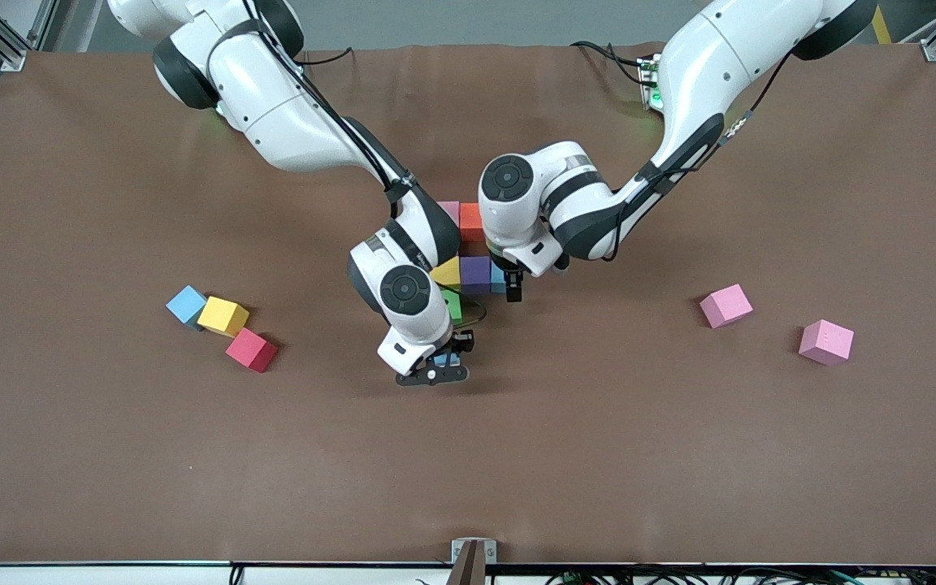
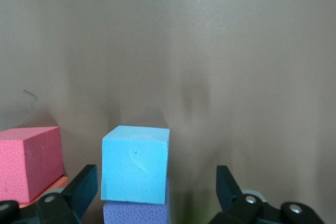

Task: Arrange 11 blocks into digit 3
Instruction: 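Place blue below green with the right gripper while the left gripper places blue, then grasp the pink cube with the left gripper while the right gripper retracts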

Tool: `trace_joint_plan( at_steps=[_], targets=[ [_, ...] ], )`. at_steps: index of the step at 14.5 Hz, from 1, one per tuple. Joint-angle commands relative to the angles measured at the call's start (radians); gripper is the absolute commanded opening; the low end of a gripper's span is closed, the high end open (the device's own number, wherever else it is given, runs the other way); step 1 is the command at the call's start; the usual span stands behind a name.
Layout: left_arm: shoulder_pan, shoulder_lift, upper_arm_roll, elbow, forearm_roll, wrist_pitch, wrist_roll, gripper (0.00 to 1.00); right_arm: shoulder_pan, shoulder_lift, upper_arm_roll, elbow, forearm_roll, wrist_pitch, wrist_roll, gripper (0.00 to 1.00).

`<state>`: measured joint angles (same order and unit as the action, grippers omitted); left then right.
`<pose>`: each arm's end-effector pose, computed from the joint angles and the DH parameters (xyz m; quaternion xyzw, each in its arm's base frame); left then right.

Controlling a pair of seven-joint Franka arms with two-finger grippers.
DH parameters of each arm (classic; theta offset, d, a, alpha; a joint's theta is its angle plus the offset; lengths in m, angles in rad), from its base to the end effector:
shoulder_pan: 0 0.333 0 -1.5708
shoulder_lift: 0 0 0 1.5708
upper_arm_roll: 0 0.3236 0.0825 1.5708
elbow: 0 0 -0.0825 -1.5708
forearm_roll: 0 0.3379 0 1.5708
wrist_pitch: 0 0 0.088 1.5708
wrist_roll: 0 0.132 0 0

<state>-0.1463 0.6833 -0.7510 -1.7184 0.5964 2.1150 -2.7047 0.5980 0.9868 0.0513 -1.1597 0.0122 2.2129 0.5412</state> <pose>0.4579 -0.4276 0.2735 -0.7070 -0.7062 -0.0279 0.0236 0.5963 0.4391 0.2026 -0.9984 -0.0383 -0.0133 0.0404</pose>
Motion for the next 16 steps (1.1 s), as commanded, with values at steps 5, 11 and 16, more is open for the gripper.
trace_joint_plan(
  at_steps=[5, 11, 16],
  targets=[
    [0.174, -0.042, -0.05, 0.048, -0.032, -0.134, 0.264, 0.99, 0.019, 0.024, -0.001, 0.017, 0.043, -0.047, 0.011, 0.26],
    [0.365, -0.077, -0.068, 0.049, -0.032, -0.201, 0.707, 0.98, 0.04, 0.035, 0.001, 0.017, 0.043, -0.085, 0.026, 0.26],
    [0.496, -0.077, -0.068, 0.046, -0.03, -0.26, 1.138, 0.98, 0.037, 0.038, 0.001, 0.017, 0.043, -0.085, 0.033, 0.27]
  ],
)
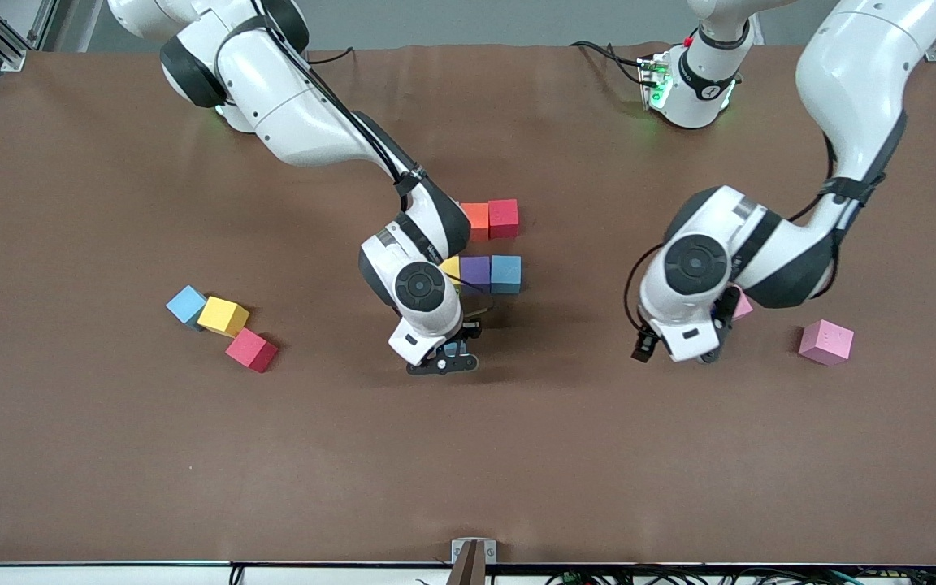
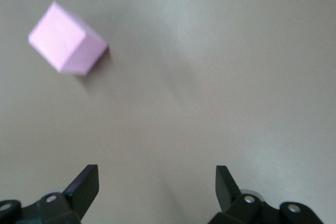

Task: Arrange 11 blocks into digit 3
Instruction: 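Grasp the pink cube with the left gripper while the right gripper retracts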

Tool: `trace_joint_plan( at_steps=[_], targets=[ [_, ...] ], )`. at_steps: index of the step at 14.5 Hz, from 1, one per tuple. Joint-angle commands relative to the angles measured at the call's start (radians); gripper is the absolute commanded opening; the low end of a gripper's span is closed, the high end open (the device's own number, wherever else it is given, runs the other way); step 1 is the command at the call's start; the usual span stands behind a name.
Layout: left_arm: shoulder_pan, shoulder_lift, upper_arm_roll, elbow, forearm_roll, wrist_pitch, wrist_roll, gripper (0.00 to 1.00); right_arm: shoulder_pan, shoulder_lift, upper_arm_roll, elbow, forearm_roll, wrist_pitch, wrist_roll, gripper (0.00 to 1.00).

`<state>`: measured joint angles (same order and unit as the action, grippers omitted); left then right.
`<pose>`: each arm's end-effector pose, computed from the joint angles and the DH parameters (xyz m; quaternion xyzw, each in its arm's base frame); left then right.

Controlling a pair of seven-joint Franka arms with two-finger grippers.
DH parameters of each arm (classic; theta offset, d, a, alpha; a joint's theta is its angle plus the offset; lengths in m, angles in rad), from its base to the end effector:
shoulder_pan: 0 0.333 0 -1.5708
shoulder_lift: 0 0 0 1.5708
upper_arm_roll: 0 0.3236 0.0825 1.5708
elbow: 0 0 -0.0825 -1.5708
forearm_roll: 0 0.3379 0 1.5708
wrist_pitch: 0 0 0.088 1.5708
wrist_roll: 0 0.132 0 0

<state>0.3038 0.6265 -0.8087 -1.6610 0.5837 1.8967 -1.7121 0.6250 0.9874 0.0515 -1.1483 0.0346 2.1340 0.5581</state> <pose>0.5857 -0.1904 0.3197 -0.8681 -0.4876 -0.0021 0.0926 0.5772 0.4519 0.1997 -0.9986 -0.0384 0.0212 0.0293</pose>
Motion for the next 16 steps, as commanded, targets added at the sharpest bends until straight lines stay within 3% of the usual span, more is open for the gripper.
trace_joint_plan(
  at_steps=[1, 9, 10, 12, 14, 16],
  targets=[
    [0.081, -0.021, -0.01, -0.011, -0.016, -0.083, 0.26, 0.98, 0.009, 0.037, -0.001, 0.005, 0.021, -0.008, 0.011, 0.27],
    [0.316, -0.063, -0.02, -0.112, 0.001, -0.087, 0.859, 0.97, 0.007, 0.037, -0.004, 0.007, 0.002, -0.049, 0.009, 0.28],
    [0.36, -0.062, -0.033, -0.137, -0.001, -0.064, 0.879, 0.97, 0.007, 0.037, -0.004, 0.009, 0.002, -0.048, 0.016, 0.37],
    [0.487, -0.065, -0.104, -0.238, -0.001, 0.062, 0.885, 0.97, 0.007, 0.036, -0.015, 0.018, 0.001, -0.043, 0.017, 1.0],
    [0.57, -0.064, -0.142, -0.313, 0.001, 0.16, 0.885, 0.97, 0.007, 0.033, -0.024, 0.041, 0.004, -0.049, 0.019, 1.0],
    [0.581, -0.064, -0.145, -0.362, 0.001, 0.238, 0.887, 0.97, 0.004, 0.008, -0.019, 0.055, 0.011, -0.051, 0.017, 1.0]
  ],
)
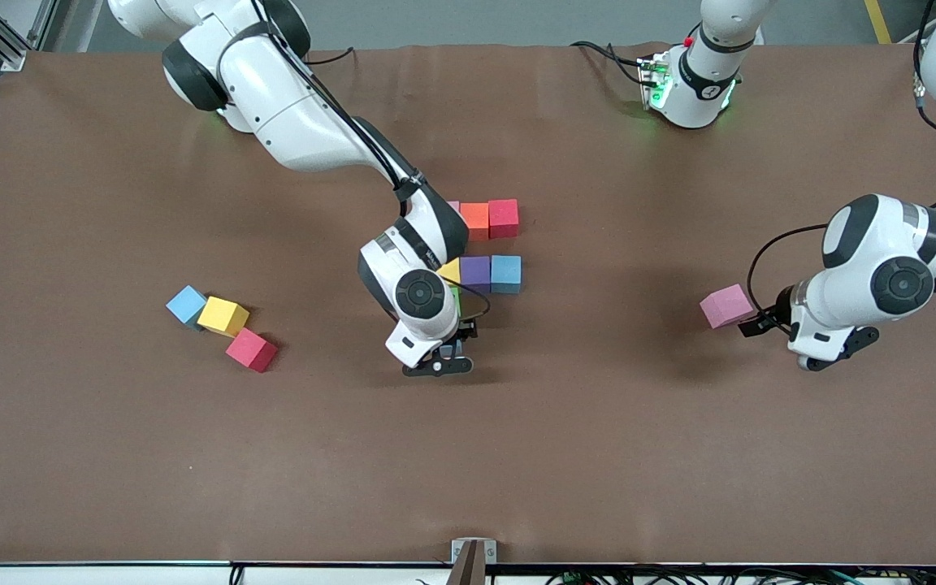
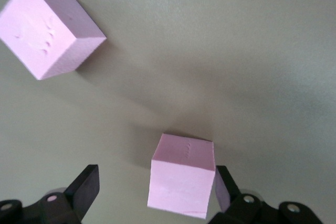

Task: Arrange 11 blocks into digit 3
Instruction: 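Grasp the pink cube with the left gripper while the right gripper retracts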

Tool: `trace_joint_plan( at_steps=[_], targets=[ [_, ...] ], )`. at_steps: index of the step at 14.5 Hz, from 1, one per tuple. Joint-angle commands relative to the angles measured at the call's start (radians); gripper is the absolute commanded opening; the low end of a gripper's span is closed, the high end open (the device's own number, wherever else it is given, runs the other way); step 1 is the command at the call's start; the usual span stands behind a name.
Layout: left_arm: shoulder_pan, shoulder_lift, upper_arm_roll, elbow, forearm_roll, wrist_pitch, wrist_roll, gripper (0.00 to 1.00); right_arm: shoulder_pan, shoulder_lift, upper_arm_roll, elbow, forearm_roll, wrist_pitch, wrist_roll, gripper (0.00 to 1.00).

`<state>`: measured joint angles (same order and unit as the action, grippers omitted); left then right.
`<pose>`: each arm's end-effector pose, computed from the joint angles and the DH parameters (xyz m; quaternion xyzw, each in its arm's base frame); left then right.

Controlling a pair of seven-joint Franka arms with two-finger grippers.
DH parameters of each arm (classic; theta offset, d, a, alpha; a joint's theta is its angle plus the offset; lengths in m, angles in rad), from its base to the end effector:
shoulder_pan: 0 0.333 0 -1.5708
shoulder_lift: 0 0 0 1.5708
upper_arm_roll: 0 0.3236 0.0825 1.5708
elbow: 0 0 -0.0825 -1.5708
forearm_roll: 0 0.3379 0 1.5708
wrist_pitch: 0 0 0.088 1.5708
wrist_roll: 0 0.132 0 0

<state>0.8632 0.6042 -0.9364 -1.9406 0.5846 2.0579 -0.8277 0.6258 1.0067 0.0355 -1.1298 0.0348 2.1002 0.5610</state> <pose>0.5585 0.0284 0.2732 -0.9702 -0.2262 0.0777 0.0376 0.5796 0.4443 0.1901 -0.9988 -0.0331 0.0319 0.0143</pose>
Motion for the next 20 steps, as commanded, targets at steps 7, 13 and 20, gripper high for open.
trace_joint_plan(
  at_steps=[7, 13, 20],
  targets=[
    [0.04, -0.009, -0.015, -0.17, 0.05, 0.234, 0.002, 0.97, -0.024, -0.201, 0.001, 0.038, 0.033, -0.14, 0.008, 1.0],
    [0.063, 0.006, -0.01, -0.192, 0.112, 0.234, 0.002, 0.97, -0.13, -0.469, 0.001, 0.027, 0.031, -0.451, -0.021, 1.0],
    [0.065, 0.065, 0.011, -0.19, 0.133, 0.283, -0.014, 0.66, -0.357, -0.66, 0.004, 0.021, 0.045, -0.767, -0.358, 1.0]
  ],
)
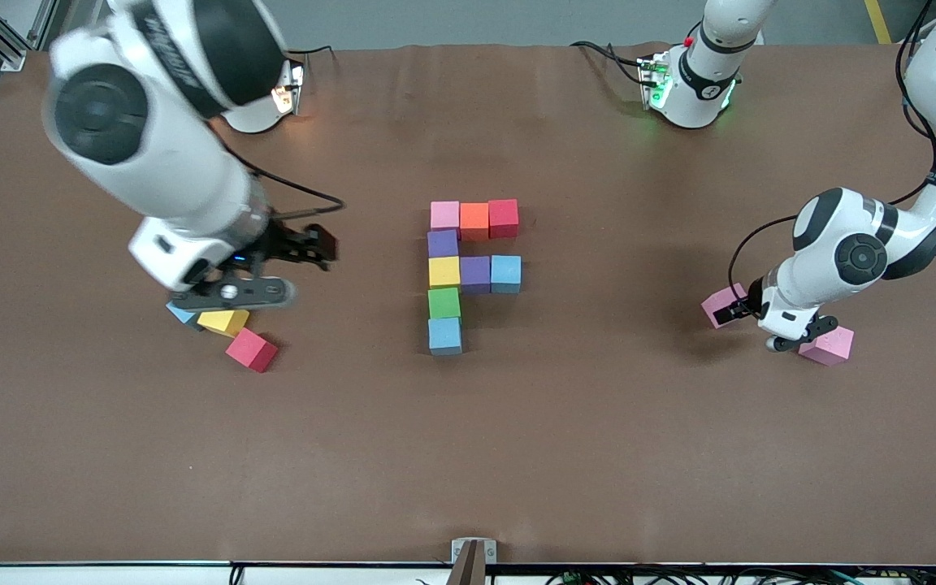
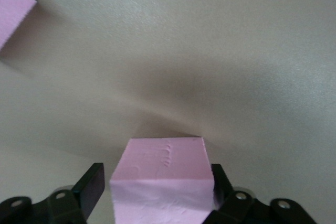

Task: Arrange 11 blocks into digit 3
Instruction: 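Grasp the pink cube with the left gripper while the right gripper retracts, then place the pink cube beside the bottom blue cube with the left gripper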

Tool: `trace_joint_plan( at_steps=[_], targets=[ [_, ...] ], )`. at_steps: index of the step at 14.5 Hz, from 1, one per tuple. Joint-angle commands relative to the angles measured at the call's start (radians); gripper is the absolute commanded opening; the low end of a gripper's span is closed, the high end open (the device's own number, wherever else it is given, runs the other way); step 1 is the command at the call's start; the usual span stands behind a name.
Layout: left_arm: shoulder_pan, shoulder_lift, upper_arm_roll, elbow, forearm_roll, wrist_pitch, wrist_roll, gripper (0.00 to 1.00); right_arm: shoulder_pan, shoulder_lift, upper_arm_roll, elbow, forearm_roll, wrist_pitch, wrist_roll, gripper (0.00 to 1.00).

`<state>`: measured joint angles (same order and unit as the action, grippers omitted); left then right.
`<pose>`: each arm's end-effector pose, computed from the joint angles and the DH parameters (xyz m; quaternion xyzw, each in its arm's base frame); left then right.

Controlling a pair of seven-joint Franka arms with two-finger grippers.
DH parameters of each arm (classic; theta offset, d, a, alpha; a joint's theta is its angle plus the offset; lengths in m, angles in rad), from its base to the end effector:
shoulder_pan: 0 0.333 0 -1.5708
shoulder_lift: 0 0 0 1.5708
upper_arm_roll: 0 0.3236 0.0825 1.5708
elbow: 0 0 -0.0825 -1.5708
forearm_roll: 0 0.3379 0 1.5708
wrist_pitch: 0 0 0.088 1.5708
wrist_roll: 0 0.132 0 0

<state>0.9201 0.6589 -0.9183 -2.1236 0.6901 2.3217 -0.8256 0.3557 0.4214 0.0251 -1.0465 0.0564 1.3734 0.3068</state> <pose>0.5282 0.0218 0.2127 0.9810 0.1871 -0.0502 0.0071 0.5650 0.2310 0.5720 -0.9975 -0.0403 0.0555 0.0152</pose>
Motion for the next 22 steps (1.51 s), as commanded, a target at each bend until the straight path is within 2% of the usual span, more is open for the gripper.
trace_joint_plan(
  at_steps=[1, 4, 5, 7, 9, 15, 18, 22],
  targets=[
    [0.008, 0.015, -0.007, -0.006, 0.028, 0.021, -0.029, 0.54, -0.133, -0.091, 0.015, -0.063, 0.034, -0.066, -0.16, 1.0],
    [-0.018, 0.03, -0.007, 0.029, 0.026, 0.019, -0.099, 0.25, -0.262, -0.121, 0.015, -0.078, 0.048, -0.097, -0.282, 1.0],
    [-0.055, 0.047, -0.007, 0.063, 0.014, 0.018, -0.133, 0.22, -0.302, -0.134, 0.013, -0.102, 0.048, -0.096, -0.311, 1.0],
    [-0.147, 0.079, 0.001, 0.155, 0.009, 0.008, -0.248, 0.21, -0.36, -0.177, 0.012, -0.163, 0.048, -0.085, -0.344, 1.0],
    [-0.268, 0.087, 0.041, 0.223, 0.006, 0.007, -0.341, 0.2, -0.376, -0.226, 0.009, -0.203, 0.04, -0.083, -0.344, 1.0],
    [-0.686, 0.122, 0.255, 0.46, -0.283, -0.001, -0.53, 0.15, -0.379, -0.285, 0.009, -0.22, 0.023, -0.083, -0.33, 1.0],
    [-0.874, 0.142, 0.357, 0.551, -0.372, -0.001, -0.668, 0.11, -0.373, -0.293, 0.012, -0.219, 0.004, -0.083, -0.308, 1.0],
    [-1.036, 0.186, 0.429, 0.651, -0.405, -0.001, -0.899, 0.09, -0.379, -0.299, 0.009, -0.213, -0.03, -0.085, -0.305, 1.0]
  ],
)
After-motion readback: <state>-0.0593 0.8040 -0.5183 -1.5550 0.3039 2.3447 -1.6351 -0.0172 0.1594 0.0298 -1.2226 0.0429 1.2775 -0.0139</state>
